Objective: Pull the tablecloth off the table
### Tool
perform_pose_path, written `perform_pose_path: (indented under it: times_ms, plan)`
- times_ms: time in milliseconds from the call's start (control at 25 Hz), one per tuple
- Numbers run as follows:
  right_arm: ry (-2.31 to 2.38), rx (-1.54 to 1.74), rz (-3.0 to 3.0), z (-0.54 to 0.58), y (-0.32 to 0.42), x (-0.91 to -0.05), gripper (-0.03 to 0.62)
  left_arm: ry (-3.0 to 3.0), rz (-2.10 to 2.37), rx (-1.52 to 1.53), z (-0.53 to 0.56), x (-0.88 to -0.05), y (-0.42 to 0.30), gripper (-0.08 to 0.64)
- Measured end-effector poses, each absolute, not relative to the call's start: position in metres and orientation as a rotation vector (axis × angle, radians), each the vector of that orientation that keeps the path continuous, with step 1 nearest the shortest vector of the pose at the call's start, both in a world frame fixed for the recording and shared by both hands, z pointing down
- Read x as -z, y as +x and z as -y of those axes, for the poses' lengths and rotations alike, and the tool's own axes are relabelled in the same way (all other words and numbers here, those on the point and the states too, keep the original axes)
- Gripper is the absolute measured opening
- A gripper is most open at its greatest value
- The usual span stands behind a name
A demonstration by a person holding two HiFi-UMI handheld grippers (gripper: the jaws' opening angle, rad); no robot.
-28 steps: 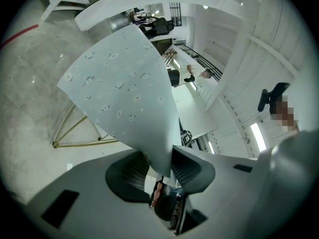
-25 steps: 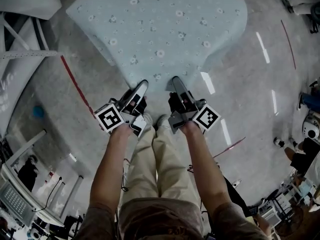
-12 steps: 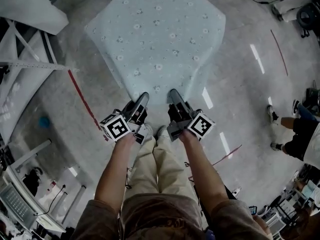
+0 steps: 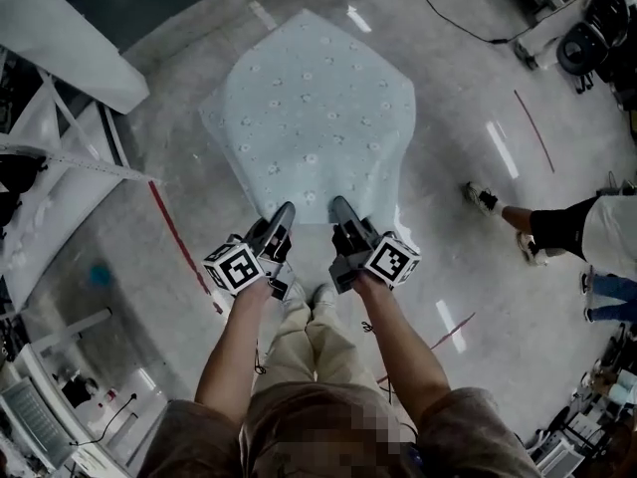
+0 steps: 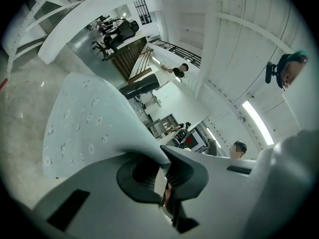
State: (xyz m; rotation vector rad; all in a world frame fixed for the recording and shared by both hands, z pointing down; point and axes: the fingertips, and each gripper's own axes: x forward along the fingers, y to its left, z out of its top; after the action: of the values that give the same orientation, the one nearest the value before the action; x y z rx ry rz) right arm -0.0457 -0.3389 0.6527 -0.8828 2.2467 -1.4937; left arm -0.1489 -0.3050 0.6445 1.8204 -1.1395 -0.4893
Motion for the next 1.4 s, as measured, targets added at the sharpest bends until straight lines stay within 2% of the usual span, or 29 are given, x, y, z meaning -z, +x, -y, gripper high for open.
perform_pose_path:
  times_ms: [480,1400]
  plan:
    - [-0.868,1.378,-2.378,0.338,-0.05,-0.57,0.019,1.914,1.142,0.462,0.306,-0.56,-0.149,0.021]
    - [-0.857,1.094,-2.5,0.246,-0.03,-0.457,0.012,2.084,1.154,0.435,0.214,-0.449,-0.125,0.021]
